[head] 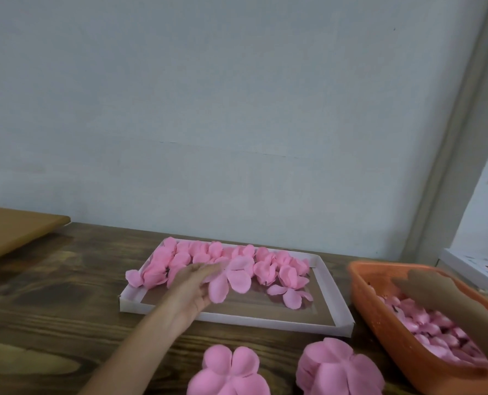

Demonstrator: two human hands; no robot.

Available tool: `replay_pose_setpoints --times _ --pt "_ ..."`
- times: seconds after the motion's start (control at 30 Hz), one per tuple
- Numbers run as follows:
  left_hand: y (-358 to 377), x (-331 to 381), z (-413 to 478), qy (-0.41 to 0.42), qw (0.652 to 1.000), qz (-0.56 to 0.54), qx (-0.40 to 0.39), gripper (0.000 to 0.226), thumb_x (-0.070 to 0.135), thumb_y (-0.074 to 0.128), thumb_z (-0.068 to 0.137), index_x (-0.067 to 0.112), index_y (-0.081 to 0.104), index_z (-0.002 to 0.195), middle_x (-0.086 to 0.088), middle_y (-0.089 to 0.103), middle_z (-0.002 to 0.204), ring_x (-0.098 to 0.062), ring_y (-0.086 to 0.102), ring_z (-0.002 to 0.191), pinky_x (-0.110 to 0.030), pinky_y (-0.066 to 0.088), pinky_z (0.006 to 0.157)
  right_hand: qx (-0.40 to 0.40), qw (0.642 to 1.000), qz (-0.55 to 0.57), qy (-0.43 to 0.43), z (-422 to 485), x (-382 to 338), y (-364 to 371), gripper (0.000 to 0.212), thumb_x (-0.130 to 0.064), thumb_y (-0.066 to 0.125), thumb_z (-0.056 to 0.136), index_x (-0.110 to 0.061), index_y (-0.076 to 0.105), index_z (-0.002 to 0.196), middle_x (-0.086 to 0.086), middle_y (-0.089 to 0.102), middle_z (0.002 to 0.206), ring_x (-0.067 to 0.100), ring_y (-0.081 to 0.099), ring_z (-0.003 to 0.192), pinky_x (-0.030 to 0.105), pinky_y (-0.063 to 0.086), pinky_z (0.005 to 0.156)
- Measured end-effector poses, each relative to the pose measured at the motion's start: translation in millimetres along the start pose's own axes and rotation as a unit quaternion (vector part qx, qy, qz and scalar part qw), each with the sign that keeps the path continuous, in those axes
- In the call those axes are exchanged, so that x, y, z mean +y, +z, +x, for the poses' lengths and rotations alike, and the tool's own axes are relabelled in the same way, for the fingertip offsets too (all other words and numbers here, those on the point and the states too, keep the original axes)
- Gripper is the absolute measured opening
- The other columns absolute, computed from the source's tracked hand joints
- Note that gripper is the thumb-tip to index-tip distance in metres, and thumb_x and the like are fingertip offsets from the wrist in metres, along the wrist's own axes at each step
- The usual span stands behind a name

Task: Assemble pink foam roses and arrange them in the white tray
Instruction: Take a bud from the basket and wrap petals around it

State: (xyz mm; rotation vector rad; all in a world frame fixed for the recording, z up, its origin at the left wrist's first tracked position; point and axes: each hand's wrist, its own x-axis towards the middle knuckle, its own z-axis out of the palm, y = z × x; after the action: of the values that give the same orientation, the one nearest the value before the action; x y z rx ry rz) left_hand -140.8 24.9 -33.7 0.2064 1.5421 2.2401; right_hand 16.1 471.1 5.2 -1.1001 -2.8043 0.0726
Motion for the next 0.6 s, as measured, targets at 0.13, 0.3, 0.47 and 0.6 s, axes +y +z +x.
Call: replay_pose_setpoints --times 0.13,0.3,0.47,0.6 --pt "-4.5 -1.4 1.5 0.057 0.998 0.023 0.008 0.037 0.015 0.081 0.088 0.004 0.073 0.122 -0.019 0.077 0.114 -0.035 0.073 0.110 -0.044 0.064 0.081 0.159 0.976 0.149 0.009 -24.4 -24.8 -18.9 0.052 -0.042 0.044 0.106 -0.008 0.066 0.074 0.005 0.058 0.060 0.021 0.057 0.059 0.028 0.036 0.053" --pt "-4.9 -3.7 4.4 0.082 0.994 0.034 0.059 0.030 0.015 0.086 0.082 0.009 0.079 0.110 -0.014 0.080 0.104 -0.031 0.077 0.100 -0.041 0.065 0.073 0.207 0.819 0.529 -0.086 -91.9 -104.6 -51.4 0.057 -0.070 0.054 0.092 -0.014 0.069 0.092 0.002 0.067 0.077 0.020 0.061 0.068 0.040 0.049 0.065" --pt "-6.3 -5.1 5.8 0.099 0.982 0.123 0.103 0.031 0.032 0.089 0.081 0.014 0.079 0.105 -0.006 0.080 0.092 -0.028 0.077 0.094 -0.045 0.064 0.080 -0.047 0.656 0.738 -0.149 -148.4 -197.4 -43.5 0.028 -0.036 0.077 0.081 -0.008 0.077 0.086 0.011 0.067 0.077 0.020 0.056 0.058 0.027 0.042 0.050" --pt "-8.7 -6.3 7.8 0.102 0.978 0.131 0.129 0.020 0.029 0.083 0.088 0.011 0.079 0.096 -0.007 0.079 0.082 -0.032 0.076 0.091 -0.046 0.062 0.082 -0.120 0.610 0.761 -0.186 -173.3 -256.4 -13.5 0.027 -0.029 0.083 0.083 -0.004 0.076 0.090 0.008 0.063 0.073 0.018 0.057 0.063 0.031 0.050 0.058"
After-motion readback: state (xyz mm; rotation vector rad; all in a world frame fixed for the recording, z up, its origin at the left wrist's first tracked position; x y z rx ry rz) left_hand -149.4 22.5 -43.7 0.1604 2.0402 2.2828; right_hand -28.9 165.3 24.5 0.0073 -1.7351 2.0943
